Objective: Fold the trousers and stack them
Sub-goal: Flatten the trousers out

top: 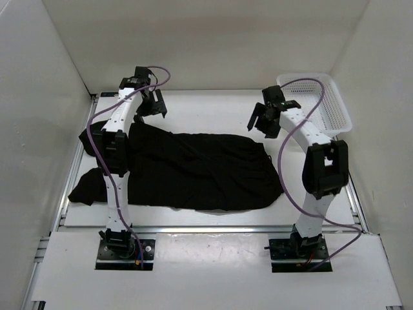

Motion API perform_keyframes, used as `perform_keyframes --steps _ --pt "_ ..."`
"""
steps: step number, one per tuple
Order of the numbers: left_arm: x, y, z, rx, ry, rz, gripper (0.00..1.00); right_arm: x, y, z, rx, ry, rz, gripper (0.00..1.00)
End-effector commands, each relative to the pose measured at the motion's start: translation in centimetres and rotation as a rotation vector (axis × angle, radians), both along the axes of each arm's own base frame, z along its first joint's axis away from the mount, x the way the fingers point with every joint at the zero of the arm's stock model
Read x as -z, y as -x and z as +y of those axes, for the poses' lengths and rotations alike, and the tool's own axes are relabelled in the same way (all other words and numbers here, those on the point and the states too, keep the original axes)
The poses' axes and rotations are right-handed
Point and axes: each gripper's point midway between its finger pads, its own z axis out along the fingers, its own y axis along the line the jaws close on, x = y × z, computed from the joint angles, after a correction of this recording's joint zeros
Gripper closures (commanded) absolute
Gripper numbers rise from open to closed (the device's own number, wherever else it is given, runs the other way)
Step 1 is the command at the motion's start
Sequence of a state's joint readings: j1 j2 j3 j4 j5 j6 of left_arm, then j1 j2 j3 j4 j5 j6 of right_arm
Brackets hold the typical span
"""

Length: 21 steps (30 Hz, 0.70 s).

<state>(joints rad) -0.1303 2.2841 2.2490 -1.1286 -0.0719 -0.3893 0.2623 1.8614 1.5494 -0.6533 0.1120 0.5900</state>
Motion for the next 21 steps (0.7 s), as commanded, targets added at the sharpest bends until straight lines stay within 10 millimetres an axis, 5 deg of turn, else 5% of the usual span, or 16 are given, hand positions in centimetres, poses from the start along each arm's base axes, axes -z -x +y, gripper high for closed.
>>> perform_keyframes --steps 1,8,12,13,14,15,16,18,21 --pt "1.3 -0.2 4.5 -0.068 0.023 0.028 0.00 0.1 -1.8 1.9 -0.124 0.056 -0.003 0.22" --pt "4.8 1.3 7.3 -0.114 0.005 0.145 0.00 5.5 -3.1 2.1 -0.252 0.177 0.072 0.21" --pt "6.0 2.3 7.8 -0.124 0.005 0.187 0.20 6.3 -3.1 3.4 -0.346 0.183 0.049 0.19" --pt "6.3 2.6 7.8 -0.124 0.004 0.199 0.60 6.4 -3.1 4.2 -0.377 0.144 0.043 0.29" --pt "6.3 2.6 7.7 -0.121 0.013 0.199 0.83 6.4 -3.0 4.3 -0.381 0.136 0.044 0.37" --pt "6.3 2.6 7.7 -0.121 0.013 0.199 0.90 6.7 -2.7 4.3 -0.370 0.131 0.056 0.47" --pt "5.9 2.6 7.4 -0.107 0.026 0.191 0.90 6.1 -3.0 4.5 -0.358 0.121 0.035 0.73" --pt "5.4 2.9 7.6 -0.110 0.016 0.188 0.90 6.0 -2.7 3.6 -0.324 0.154 0.036 0.98" --pt "2.5 2.3 7.9 -0.118 -0.001 0.108 0.90 4.0 -2.3 2.0 -0.249 0.202 -0.007 1.00"
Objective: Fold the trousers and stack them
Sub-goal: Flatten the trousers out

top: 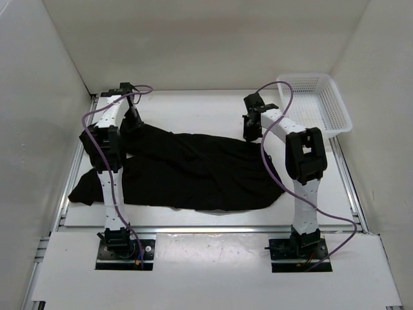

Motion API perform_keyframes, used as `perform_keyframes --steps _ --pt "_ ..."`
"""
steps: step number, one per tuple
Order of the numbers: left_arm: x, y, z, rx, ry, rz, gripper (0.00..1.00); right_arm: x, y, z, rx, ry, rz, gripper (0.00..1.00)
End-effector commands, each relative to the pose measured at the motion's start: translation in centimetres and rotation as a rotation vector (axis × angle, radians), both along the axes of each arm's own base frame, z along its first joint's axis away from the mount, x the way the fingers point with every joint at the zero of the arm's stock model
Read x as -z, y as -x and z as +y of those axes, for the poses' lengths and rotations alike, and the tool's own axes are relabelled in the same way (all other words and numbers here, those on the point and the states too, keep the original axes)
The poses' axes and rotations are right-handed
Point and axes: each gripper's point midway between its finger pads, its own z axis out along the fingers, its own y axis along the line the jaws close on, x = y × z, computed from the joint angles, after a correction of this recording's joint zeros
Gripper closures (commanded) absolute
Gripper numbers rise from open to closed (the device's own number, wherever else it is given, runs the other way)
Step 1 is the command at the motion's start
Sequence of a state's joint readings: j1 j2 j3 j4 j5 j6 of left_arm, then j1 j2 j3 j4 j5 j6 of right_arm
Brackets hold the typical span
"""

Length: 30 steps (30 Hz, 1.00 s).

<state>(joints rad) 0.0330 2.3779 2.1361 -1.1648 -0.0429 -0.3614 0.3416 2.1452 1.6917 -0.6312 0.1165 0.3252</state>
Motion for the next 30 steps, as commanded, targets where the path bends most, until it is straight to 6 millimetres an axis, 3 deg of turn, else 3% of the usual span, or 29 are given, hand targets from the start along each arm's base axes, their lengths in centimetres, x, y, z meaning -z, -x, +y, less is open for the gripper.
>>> perform_keyframes --steps 1,6,10,12,13,14,16,18,19,22,23,25,26,30 --pt "-6.9 -1.2 -0.1 0.013 -0.006 -0.171 0.90 -5.4 0.0 -1.6 0.078 0.018 -0.134 1.00" --pt "-10.9 -2.8 -1.2 0.047 0.001 -0.278 0.90 -6.9 1.8 -3.4 0.116 0.037 -0.173 1.00" --pt "-14.4 -2.5 -1.5 0.053 0.013 -0.349 0.90 -8.8 3.6 -5.8 0.182 0.060 -0.222 1.00" --pt "-15.4 -2.3 -2.4 0.071 0.035 -0.370 0.90 -8.1 5.5 -7.4 0.233 0.094 -0.202 1.00" --pt "-16.3 -2.4 -2.5 0.076 0.044 -0.395 0.90 -9.3 6.1 -7.9 0.252 0.092 -0.234 1.00" --pt "-16.7 -2.5 -3.0 0.095 0.042 -0.407 0.90 -8.4 7.4 -9.4 0.295 0.111 -0.203 1.00" --pt "-17.6 -2.4 -3.4 0.105 0.043 -0.422 0.90 -8.9 9.2 -11.1 0.338 0.131 -0.198 1.00" --pt "-18.5 -2.5 -4.0 0.127 0.040 -0.443 0.90 -8.1 11.1 -12.3 0.355 0.144 -0.171 1.00" --pt "-17.4 -2.9 -4.4 0.133 0.035 -0.418 0.90 -7.9 11.4 -12.8 0.373 0.143 -0.166 1.00" --pt "-16.5 -3.7 -5.1 0.121 0.022 -0.395 0.60 -6.7 12.0 -12.9 0.370 0.157 -0.133 1.00" --pt "-14.4 -4.4 -4.8 0.105 0.006 -0.353 0.56 -6.7 12.0 -12.9 0.370 0.158 -0.133 1.00" --pt "-13.2 -5.4 -4.4 0.058 -0.039 -0.349 0.24 -6.6 11.8 -12.8 0.370 0.159 -0.129 1.00" --pt "-11.5 -5.8 -4.1 0.038 -0.057 -0.321 0.17 -6.6 11.5 -12.8 0.370 0.159 -0.129 1.00" --pt "-9.8 -6.9 -3.4 -0.040 -0.060 -0.321 0.09 -6.7 11.4 -12.5 0.366 0.147 -0.134 1.00"
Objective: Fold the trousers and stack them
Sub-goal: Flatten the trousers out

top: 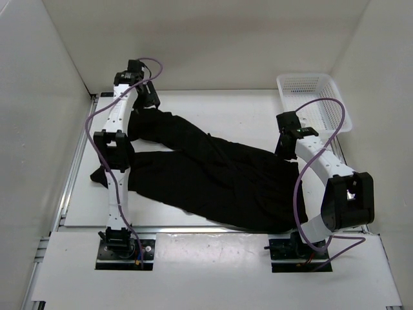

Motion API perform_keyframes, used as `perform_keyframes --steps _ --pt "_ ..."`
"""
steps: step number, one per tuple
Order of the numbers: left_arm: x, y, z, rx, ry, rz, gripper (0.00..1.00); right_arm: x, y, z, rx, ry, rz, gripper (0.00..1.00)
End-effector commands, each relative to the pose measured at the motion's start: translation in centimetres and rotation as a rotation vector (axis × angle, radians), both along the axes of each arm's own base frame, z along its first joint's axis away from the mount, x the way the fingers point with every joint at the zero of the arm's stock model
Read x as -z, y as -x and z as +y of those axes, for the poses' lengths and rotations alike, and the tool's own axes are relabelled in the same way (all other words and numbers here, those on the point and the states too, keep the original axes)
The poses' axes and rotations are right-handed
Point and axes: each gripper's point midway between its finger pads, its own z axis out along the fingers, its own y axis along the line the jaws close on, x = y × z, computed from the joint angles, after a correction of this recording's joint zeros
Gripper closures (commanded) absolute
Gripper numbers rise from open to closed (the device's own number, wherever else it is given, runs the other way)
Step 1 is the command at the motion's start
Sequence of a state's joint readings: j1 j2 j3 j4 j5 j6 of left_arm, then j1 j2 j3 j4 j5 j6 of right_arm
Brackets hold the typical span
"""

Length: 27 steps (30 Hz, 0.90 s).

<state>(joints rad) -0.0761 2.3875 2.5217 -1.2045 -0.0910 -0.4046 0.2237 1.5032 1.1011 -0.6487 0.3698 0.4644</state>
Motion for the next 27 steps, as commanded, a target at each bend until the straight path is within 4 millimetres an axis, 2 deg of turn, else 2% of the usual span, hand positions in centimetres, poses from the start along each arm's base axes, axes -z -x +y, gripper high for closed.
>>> perform_keyframes --steps 1,2,4,5,7,8,9,11,12,13,14,16,19,20,23,24,25,26,27 --pt "1.1 -0.5 1.8 -0.113 -0.027 0.004 0.08 -0.6 -0.7 0.1 0.001 -0.001 -0.027 1.00" --pt "1.0 -0.8 1.7 -0.127 -0.017 -0.010 0.02 -0.6 -0.7 0.3 -0.003 -0.009 -0.025 1.00" --pt "2.2 -1.7 1.6 -0.135 -0.012 -0.011 0.01 -0.6 -0.7 0.3 -0.003 -0.009 -0.025 1.00" --pt "1.8 -2.5 1.6 -0.135 -0.008 -0.041 0.00 -0.5 -0.7 0.4 -0.007 -0.017 -0.023 1.00" --pt "4.0 -3.3 0.6 -0.119 0.037 -0.016 0.00 -0.5 -0.7 0.7 -0.013 -0.027 -0.021 1.00" --pt "4.4 -3.7 0.4 -0.112 0.049 -0.017 0.00 -0.5 -0.7 0.7 -0.013 -0.027 -0.021 1.00" --pt "6.4 -3.6 0.1 -0.116 0.063 0.018 0.01 -0.5 -0.6 0.9 -0.018 -0.038 -0.018 1.00" --pt "8.2 -3.3 -0.7 -0.101 0.067 0.058 0.05 -0.4 -0.6 1.0 -0.022 -0.046 -0.016 1.00" --pt "10.3 -2.8 -1.6 -0.082 0.083 0.102 0.17 -0.7 -0.9 1.1 -0.023 -0.048 -0.025 1.00" --pt "10.3 -2.7 -1.8 -0.078 0.091 0.104 0.29 -0.7 -0.9 1.1 -0.023 -0.048 -0.025 1.00" --pt "10.0 -2.5 -1.8 -0.078 0.091 0.106 0.48 -0.7 -0.9 1.1 -0.023 -0.048 -0.025 1.00" --pt "8.4 -3.0 -2.0 -0.062 0.099 0.063 0.89 -0.7 -0.9 1.1 -0.023 -0.048 -0.025 1.00" --pt "2.1 -4.1 -2.0 -0.035 0.102 -0.079 0.89 -1.1 -1.1 1.1 -0.023 -0.050 -0.034 1.00" --pt "-1.6 -4.5 -1.8 -0.037 0.102 -0.164 0.89 -1.4 -1.1 1.0 -0.019 -0.044 -0.045 1.00" --pt "-7.0 -4.2 -1.7 -0.016 0.099 -0.276 0.89 -1.7 -1.1 1.0 -0.011 -0.051 -0.057 1.00" --pt "-10.1 -3.6 -1.0 -0.024 0.102 -0.331 0.89 -2.1 -1.1 1.0 -0.011 -0.054 -0.069 1.00" --pt "-11.6 -3.2 -1.0 -0.015 0.097 -0.357 0.89 -1.7 -0.9 1.0 -0.011 -0.051 -0.059 1.00" --pt "-11.8 -2.7 -0.4 -0.024 0.095 -0.353 0.89 -2.0 -0.9 1.0 -0.011 -0.053 -0.068 1.00" --pt "-13.7 -2.2 -0.3 -0.015 0.091 -0.391 0.89 -1.7 -0.6 0.9 -0.011 -0.051 -0.057 1.00"
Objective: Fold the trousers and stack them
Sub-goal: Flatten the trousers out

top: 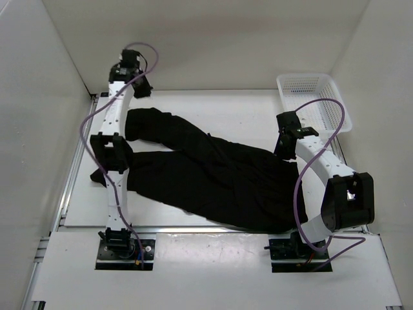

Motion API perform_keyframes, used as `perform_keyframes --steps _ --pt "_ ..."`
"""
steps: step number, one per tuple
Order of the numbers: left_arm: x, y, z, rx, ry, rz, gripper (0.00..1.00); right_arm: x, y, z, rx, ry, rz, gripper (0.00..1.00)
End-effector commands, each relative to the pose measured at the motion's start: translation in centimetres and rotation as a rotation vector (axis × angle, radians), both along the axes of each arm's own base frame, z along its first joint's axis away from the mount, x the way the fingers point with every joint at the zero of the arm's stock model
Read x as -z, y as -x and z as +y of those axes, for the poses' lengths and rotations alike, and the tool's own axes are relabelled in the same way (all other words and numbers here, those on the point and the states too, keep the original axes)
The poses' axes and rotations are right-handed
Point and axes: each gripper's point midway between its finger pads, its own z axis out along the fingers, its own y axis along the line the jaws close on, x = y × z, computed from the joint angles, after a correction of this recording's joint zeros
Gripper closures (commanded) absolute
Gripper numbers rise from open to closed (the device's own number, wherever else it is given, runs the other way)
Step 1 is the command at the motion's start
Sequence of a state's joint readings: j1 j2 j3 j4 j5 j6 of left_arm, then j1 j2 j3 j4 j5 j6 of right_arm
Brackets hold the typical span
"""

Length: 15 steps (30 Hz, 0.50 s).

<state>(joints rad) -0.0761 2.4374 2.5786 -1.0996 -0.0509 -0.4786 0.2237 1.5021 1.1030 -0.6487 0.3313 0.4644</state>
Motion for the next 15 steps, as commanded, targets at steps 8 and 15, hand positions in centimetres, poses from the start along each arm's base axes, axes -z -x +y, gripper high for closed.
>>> perform_keyframes --steps 8,15 --pt "-8.6 1.0 -4.3 0.103 -0.047 -0.186 0.43 -1.9 -0.2 0.3 0.003 -0.025 -0.061 1.00" --pt "0.0 0.3 -7.5 0.150 -0.090 -0.038 0.10 -2.1 -0.1 0.3 0.003 -0.025 -0.060 1.00"
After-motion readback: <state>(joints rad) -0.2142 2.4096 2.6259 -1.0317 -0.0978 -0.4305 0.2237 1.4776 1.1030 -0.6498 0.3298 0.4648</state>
